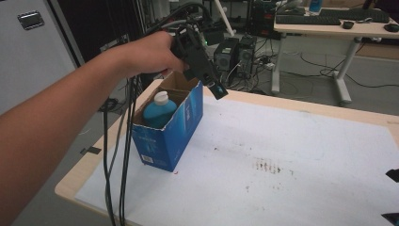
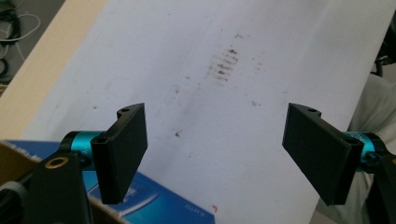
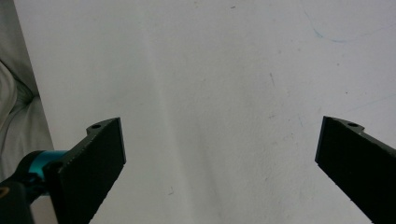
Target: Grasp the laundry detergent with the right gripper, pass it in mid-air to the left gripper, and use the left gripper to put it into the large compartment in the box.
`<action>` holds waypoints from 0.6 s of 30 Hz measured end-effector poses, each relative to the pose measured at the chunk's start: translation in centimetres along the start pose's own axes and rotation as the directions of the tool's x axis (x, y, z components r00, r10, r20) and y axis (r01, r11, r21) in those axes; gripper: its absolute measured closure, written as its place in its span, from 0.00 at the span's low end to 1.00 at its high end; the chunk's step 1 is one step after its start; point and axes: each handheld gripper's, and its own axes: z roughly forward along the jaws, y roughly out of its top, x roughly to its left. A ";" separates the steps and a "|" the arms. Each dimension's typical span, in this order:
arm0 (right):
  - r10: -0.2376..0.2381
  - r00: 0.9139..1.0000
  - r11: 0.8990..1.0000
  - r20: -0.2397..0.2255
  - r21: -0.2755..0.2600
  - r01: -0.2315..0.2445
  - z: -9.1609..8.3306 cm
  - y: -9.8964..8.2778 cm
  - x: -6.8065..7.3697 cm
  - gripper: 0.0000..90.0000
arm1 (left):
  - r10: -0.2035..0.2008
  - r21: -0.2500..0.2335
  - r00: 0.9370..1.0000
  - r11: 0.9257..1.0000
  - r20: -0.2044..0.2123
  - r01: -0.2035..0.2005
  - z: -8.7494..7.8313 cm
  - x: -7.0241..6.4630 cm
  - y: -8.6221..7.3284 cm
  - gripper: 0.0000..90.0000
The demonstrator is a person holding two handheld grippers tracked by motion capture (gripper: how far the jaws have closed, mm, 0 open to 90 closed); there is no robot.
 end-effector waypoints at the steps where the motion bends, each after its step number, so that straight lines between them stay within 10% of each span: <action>1: 0.001 1.000 1.000 0.001 -0.002 -0.001 0.0 0.0 0.0 0.01 | 0.009 -0.004 1.000 1.000 0.011 -0.009 0.4 -0.1 0.3 0.25; 18: -0.006 1.000 1.000 0.009 -0.013 0.006 0.0 0.3 0.2 0.01 | 0.074 0.028 0.991 0.997 0.107 -0.078 6.6 -2.0 3.6 0.03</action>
